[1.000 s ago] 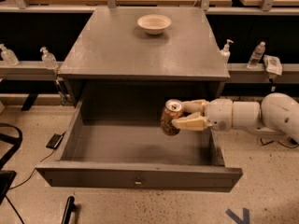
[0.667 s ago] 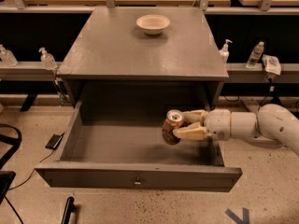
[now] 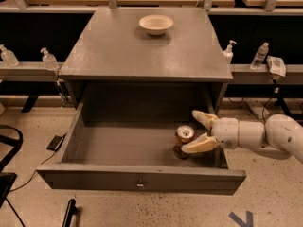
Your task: Place orange can into top drawer
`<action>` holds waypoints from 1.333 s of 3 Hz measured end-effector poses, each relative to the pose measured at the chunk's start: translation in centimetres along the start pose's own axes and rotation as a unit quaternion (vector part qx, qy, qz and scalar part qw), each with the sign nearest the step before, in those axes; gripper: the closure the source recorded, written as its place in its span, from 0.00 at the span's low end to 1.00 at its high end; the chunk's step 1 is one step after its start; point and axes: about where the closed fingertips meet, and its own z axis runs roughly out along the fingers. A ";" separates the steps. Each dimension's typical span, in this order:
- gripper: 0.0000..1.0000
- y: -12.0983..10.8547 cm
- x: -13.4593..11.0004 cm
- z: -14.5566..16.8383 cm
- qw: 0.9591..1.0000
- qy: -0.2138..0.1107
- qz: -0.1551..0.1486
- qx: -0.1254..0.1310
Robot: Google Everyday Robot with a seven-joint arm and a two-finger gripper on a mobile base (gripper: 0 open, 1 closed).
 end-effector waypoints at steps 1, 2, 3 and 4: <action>0.00 0.1 -2.7 -1.2 0.998 -0.056 -0.010 0.013; 0.00 0.4 -6.2 -3.8 0.986 -0.160 -0.005 0.034; 0.00 0.8 -8.6 -4.8 0.978 -0.207 -0.001 0.037; 0.00 0.7 -8.2 -4.6 0.979 -0.200 -0.002 0.036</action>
Offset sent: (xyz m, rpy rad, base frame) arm -0.0284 -0.0581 0.1388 0.6242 -0.2460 -0.1589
